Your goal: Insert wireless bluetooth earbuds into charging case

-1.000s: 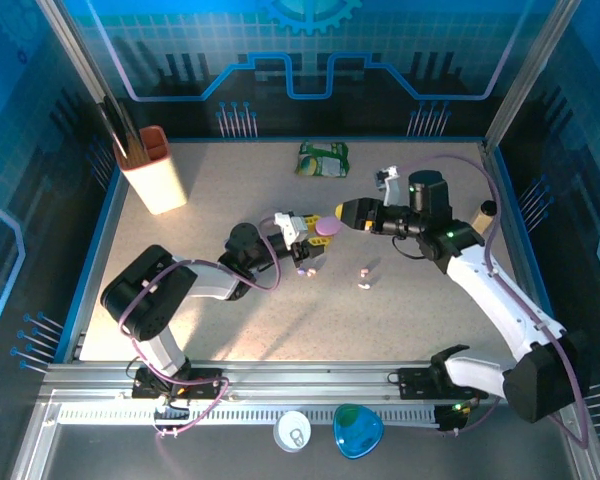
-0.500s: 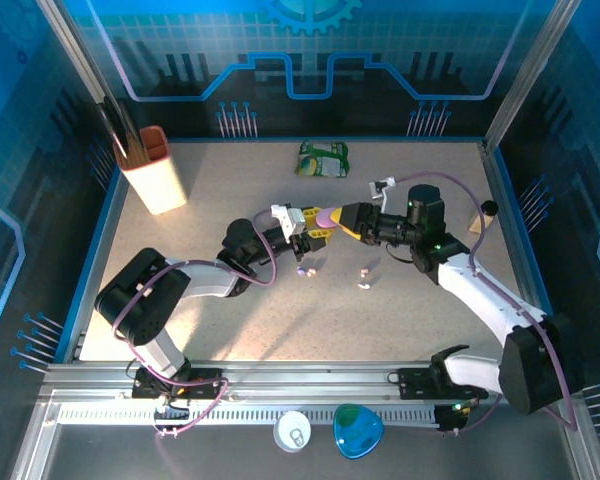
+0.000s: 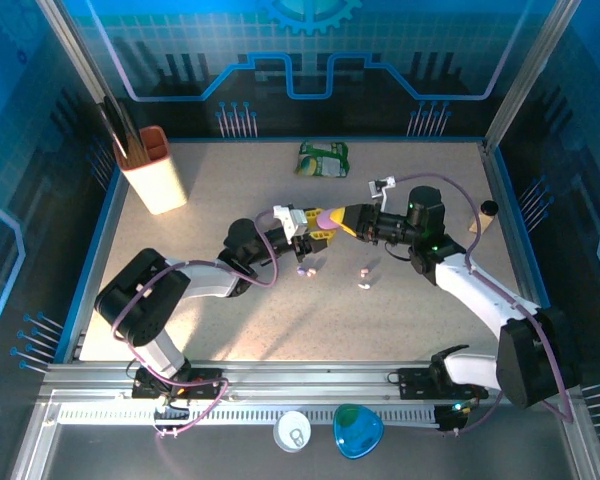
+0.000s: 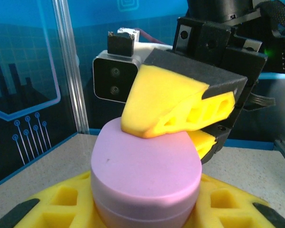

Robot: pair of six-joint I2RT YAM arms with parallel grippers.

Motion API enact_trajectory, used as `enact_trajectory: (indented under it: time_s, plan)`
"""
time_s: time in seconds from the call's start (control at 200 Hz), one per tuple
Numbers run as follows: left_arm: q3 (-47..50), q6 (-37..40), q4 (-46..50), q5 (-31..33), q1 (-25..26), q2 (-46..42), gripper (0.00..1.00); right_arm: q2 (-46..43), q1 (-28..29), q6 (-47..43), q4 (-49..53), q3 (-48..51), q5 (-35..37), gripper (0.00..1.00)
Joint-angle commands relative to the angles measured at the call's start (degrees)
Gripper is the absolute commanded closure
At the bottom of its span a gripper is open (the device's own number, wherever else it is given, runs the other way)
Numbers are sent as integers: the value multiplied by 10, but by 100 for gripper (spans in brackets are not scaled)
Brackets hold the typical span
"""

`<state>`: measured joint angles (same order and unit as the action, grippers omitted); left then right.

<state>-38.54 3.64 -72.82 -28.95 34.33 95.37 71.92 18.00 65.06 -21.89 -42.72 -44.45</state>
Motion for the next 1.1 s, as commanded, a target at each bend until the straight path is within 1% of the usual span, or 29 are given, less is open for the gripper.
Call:
enact_trajectory:
  time_s: [0.0,0.02,0.08,0.14,0.195,0.255,0.315,0.36,0.4,0.51,0.59,0.6,0.705,0.775,0.875,0.99,1.025,1.091]
  plan:
    - [-7,20,15,-11,7,-22,58,-5,-15,-8,-20,18,6,83]
    - [-5,22,18,-9,7,-23,54,-5,-18,-10,-19,21,6,83]
    - [0,23,25,-4,5,-28,35,-1,-25,-22,-15,26,10,82]
    - [10,23,33,-3,2,-36,21,5,-34,-53,15,28,23,81]
    - [21,21,43,-2,-5,-46,10,10,-38,-100,68,24,53,81]
    - [35,18,56,6,-15,-57,4,20,-37,-167,145,8,103,80]
    - [50,11,72,15,-29,-71,1,38,-34,-218,203,-11,155,80]
    - [57,8,94,24,-39,-84,1,58,-30,-242,222,-23,181,80]
    - [60,12,133,35,-46,-100,1,78,-27,-253,228,-35,192,80]
    - [47,47,259,75,-58,-134,1,142,-19,-259,205,-61,204,79]
    - [29,64,334,74,-69,-141,1,198,-13,-244,175,-73,201,80]
    - [25,64,343,75,-71,-141,1,209,-12,-241,170,-91,200,80]
    - [-6,79,431,89,-78,-139,1,281,1,-224,139,-130,202,78]
    - [-17,75,459,93,-83,-140,1,328,8,-211,122,-158,200,78]
    - [-19,64,474,98,-94,-143,1,389,17,-187,94,-195,192,78]
    - [-28,20,506,128,-108,-144,1,443,26,-176,95,-237,193,78]
    - [-31,4,514,141,-112,-143,1,457,27,-174,101,-249,190,77]
    - [-37,-28,531,195,-114,-143,1,475,28,-172,103,-262,185,74]
